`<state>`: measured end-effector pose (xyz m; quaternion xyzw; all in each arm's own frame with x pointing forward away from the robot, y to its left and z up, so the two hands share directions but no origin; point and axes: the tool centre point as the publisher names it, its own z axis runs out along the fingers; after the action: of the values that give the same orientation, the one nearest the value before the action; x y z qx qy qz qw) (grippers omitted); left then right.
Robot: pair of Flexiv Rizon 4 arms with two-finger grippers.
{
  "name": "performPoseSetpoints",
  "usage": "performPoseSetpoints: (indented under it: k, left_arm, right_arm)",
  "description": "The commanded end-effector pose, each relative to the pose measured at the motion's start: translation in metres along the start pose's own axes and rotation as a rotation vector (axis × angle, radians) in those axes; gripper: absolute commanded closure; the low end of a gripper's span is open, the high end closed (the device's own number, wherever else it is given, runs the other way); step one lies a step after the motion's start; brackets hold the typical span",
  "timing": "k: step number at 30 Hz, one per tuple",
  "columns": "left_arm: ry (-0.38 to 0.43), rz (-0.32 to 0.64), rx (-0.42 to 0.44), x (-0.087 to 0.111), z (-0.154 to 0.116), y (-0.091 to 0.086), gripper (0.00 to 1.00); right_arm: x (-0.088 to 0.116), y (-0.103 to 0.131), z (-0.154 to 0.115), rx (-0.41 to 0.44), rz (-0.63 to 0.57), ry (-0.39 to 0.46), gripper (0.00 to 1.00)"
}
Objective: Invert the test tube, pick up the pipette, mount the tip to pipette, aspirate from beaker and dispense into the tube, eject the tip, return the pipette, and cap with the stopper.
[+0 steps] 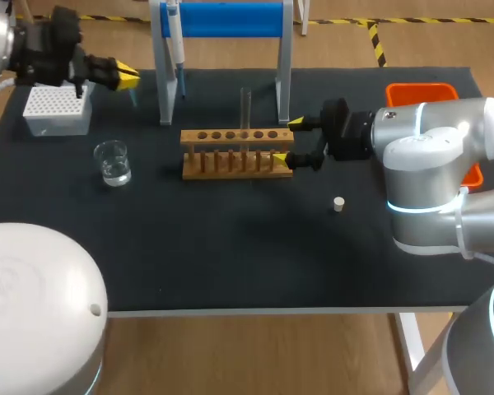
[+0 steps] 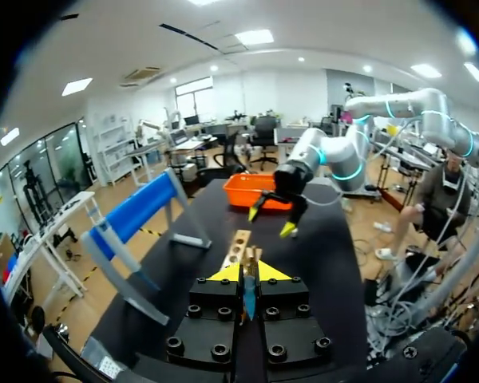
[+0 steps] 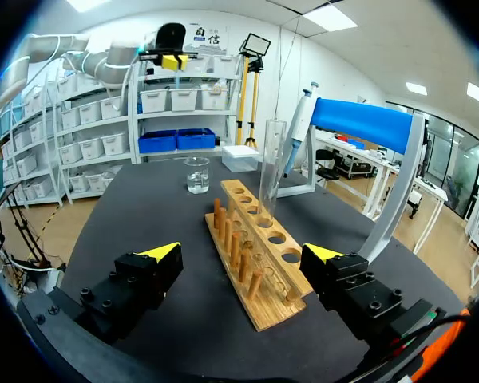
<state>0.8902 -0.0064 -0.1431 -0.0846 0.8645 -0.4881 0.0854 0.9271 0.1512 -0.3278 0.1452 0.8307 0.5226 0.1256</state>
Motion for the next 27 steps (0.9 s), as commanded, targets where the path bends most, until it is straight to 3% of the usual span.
performPoseSetpoints:
  k: [1, 14, 27]
  left_arm:
    - [0.059, -0.004, -0.056, 0.006, 0.026, -0.013, 1.0]
    - [0.107, 0.004, -0.024, 0.043, 0.077, -0.03, 1.0]
    - [0.124, 0.022, -0.026, 0.056, 0.085, -0.039, 1.0]
  right_arm:
    - [0.0, -0.001, -0.001, -0.002, -0.001, 0.0, 0.0]
    - [0.0, -0.001, -0.001, -0.002, -0.001, 0.0, 0.0]
    - [0.0, -0.001, -0.001, -0.002, -0.001, 0.0, 0.0]
